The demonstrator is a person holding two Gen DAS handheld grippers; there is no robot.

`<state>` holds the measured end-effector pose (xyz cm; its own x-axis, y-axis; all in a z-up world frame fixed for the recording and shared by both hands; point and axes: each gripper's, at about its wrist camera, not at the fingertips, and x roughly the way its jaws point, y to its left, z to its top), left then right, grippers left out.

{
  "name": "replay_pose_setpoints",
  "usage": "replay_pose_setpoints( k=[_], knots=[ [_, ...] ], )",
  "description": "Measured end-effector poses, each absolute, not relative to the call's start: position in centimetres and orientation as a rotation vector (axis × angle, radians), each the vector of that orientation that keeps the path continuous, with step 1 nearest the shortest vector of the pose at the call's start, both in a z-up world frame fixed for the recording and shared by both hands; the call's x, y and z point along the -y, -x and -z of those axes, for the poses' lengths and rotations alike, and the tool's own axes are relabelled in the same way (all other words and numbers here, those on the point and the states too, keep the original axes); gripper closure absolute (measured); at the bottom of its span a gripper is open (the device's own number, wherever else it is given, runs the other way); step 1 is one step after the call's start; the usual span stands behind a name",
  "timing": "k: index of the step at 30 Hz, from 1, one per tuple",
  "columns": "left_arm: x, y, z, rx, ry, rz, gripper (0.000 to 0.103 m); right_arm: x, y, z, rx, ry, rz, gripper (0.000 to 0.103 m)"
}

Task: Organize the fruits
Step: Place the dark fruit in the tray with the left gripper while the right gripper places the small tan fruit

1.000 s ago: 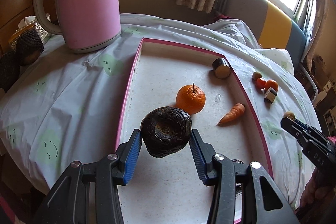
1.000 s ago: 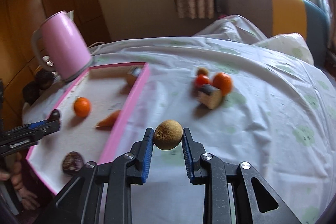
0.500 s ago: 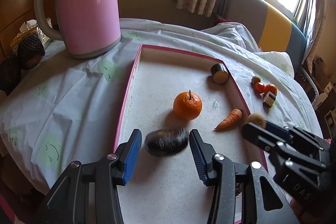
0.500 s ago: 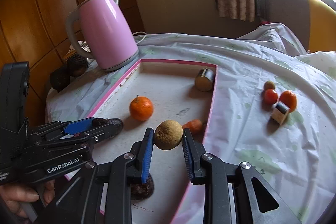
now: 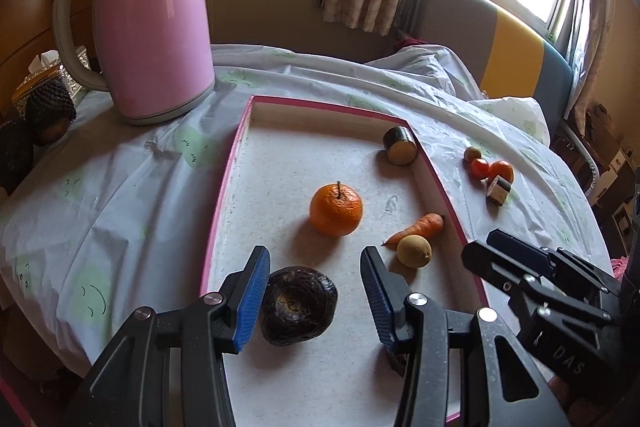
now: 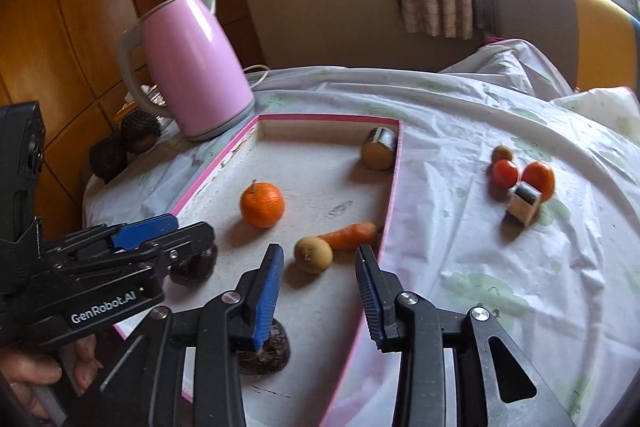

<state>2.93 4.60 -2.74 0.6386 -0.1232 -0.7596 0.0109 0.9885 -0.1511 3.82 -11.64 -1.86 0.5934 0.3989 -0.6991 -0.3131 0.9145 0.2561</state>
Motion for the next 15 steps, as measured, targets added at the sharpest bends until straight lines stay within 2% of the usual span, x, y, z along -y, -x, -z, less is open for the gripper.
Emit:
replay_pose_setpoints(
  k=[15],
  knots=[
    [1.9,-4.7,1.2,-0.86,0.032,0.248,0.056,21.4,-6.0,3.3,-0.852,-0.216,-0.146,0.062]
  ],
)
